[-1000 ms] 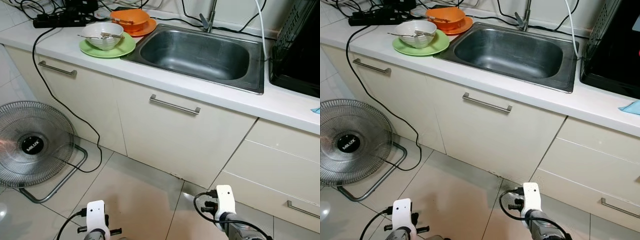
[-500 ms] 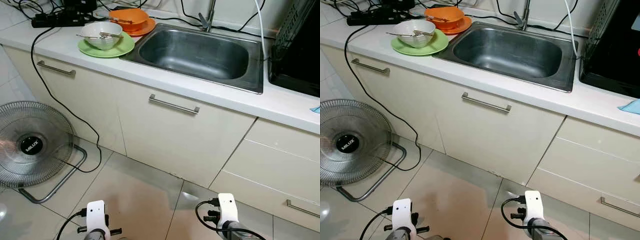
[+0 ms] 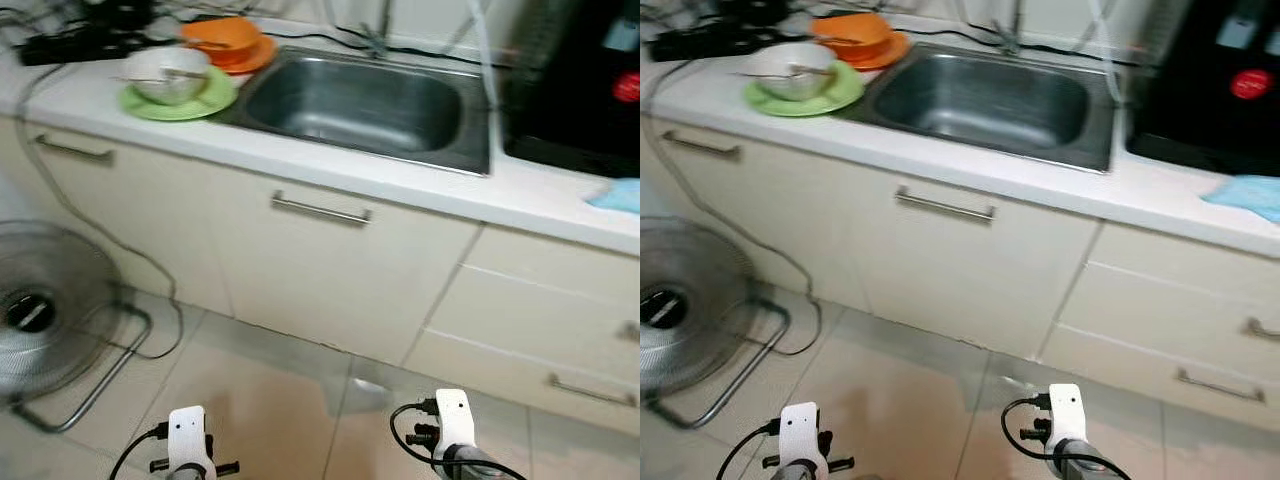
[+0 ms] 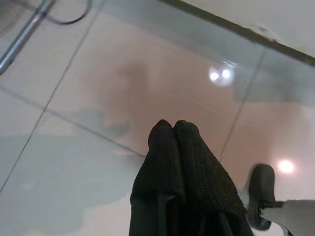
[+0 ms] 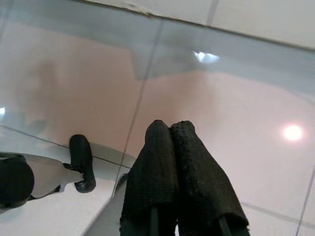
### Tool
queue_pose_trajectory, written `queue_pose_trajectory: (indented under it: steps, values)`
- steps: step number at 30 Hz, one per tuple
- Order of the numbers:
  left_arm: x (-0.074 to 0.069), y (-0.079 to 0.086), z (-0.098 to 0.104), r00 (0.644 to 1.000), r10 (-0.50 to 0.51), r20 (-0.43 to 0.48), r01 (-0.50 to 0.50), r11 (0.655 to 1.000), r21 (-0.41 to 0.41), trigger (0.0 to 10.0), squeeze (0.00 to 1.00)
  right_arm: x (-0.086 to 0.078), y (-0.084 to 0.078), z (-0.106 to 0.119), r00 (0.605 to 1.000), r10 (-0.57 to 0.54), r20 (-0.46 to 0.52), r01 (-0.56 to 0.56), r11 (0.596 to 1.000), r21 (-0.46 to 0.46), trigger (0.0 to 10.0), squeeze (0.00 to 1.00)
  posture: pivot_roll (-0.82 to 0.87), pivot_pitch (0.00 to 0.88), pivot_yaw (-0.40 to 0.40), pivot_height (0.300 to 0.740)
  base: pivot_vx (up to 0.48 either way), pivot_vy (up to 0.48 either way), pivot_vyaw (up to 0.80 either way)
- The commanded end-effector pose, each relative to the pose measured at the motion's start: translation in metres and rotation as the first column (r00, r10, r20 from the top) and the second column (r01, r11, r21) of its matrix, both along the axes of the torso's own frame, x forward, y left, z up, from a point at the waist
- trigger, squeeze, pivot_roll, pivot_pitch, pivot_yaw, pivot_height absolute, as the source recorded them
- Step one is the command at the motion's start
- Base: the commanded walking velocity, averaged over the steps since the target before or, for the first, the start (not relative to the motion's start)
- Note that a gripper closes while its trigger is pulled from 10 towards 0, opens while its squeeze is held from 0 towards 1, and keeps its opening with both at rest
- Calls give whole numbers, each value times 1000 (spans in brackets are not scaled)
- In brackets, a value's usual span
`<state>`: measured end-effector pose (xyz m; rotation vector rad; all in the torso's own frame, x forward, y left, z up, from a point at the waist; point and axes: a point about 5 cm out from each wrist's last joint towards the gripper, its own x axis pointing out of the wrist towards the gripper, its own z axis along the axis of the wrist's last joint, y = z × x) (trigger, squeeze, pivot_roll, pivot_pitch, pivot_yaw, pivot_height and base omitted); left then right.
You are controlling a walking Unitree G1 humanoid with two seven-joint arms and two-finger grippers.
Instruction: Kitchen organization
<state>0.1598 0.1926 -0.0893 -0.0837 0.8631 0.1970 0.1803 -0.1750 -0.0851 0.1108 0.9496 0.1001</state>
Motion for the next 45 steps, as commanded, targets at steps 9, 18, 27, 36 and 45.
queue_pose_trajectory:
  steps: [9, 18, 27, 36, 45]
  values:
    - [-1, -2, -1, 1000, -12, -14, 12, 1000, -4, 10000, 0, -6, -3, -3, 999, -24, -23, 24, 1000, -5, 10000, 0, -4, 43, -5, 740, 0, 0, -178]
    - [-2, -1, -2, 1000, -13, -28, 13, 1000, -2, 10000, 0, -5, -3, -2, 999, -28, -17, 28, 1000, 0, 10000, 0, -4, 50, -4, 740, 0, 339, 0]
    - [0, -1, -1, 1000, -15, -16, 15, 1000, 2, 10000, 0, -7, -1, -4, 999, -29, -29, 29, 1000, 7, 10000, 0, -4, 55, -2, 740, 0, 480, -444]
    - [4, -1, 1, 1000, -22, 1, 22, 1000, 17, 10000, 0, -5, -2, -2, 999, -34, -16, 34, 999, 5, 10000, 0, -5, 57, -2, 740, 0, 74, 0]
    - [5, -3, 2, 1000, -27, -1, 27, 999, 17, 10000, 0, -5, -2, -2, 999, -35, -17, 35, 999, 6, 10000, 0, -2, 59, -3, 740, 0, 0, 0]
